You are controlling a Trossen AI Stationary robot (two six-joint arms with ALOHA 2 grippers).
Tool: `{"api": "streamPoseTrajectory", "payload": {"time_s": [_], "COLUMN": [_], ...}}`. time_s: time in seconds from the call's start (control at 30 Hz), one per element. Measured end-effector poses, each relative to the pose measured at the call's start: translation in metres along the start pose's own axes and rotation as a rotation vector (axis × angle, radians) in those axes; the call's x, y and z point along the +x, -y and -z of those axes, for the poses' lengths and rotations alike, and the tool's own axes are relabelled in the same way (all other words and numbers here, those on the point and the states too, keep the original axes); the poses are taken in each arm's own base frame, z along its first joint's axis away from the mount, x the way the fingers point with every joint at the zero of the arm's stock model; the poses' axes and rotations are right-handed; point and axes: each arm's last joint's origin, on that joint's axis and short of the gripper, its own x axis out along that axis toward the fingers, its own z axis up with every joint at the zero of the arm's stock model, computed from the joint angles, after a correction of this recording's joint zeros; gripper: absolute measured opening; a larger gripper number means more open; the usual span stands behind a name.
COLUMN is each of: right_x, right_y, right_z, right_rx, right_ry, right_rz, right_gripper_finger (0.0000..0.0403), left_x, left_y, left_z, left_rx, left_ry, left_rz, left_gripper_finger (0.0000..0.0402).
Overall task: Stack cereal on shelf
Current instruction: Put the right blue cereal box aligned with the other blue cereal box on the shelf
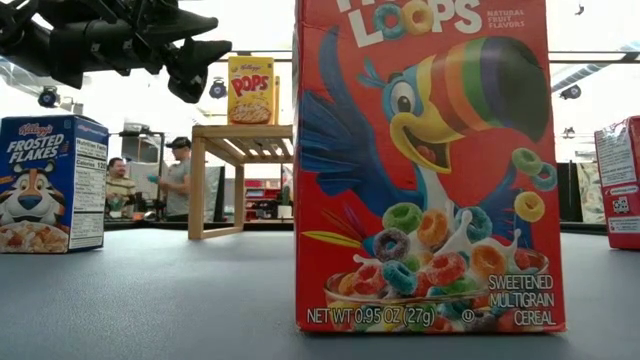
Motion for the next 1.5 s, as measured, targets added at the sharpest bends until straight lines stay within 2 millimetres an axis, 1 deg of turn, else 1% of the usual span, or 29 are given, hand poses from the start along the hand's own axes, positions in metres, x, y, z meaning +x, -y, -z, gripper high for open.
{"api": "streamPoseTrajectory", "payload": {"time_s": [0.33,0.67,0.93,1.17,1.4,1.5], "right_x": [-0.002,-0.018,-0.019,-0.02,-0.012,-0.007], "right_y": [0.002,0.01,0.013,0.01,0.004,0.003], "right_z": [-0.001,-0.01,-0.011,-0.012,-0.01,-0.009], "right_rx": [-0.011,0.024,0.028,0.046,0.036,0.023], "right_ry": [-0.001,0.044,0.067,0.073,0.069,0.066], "right_rz": [0.001,-0.048,-0.021,-0.064,-0.047,-0.024], "right_gripper_finger": [0.0225,0.0207,0.0205,0.0205,0.0206,0.0215], "left_x": [0.0,0.0,0.0,0.0,0.0,0.0], "left_y": [0.0,0.001,0.001,0.001,0.001,0.001], "left_z": [0.0,0.0,0.0,0.001,0.003,0.004], "left_rx": [0.0,0.0,0.0,-0.003,-0.008,-0.01], "left_ry": [0.0,-0.005,-0.006,-0.014,-0.032,-0.041], "left_rz": [0.0,0.027,0.027,0.026,0.024,0.022], "left_gripper_finger": [0.0155,0.0155,0.0155,0.0155,0.0155,0.0155]}}
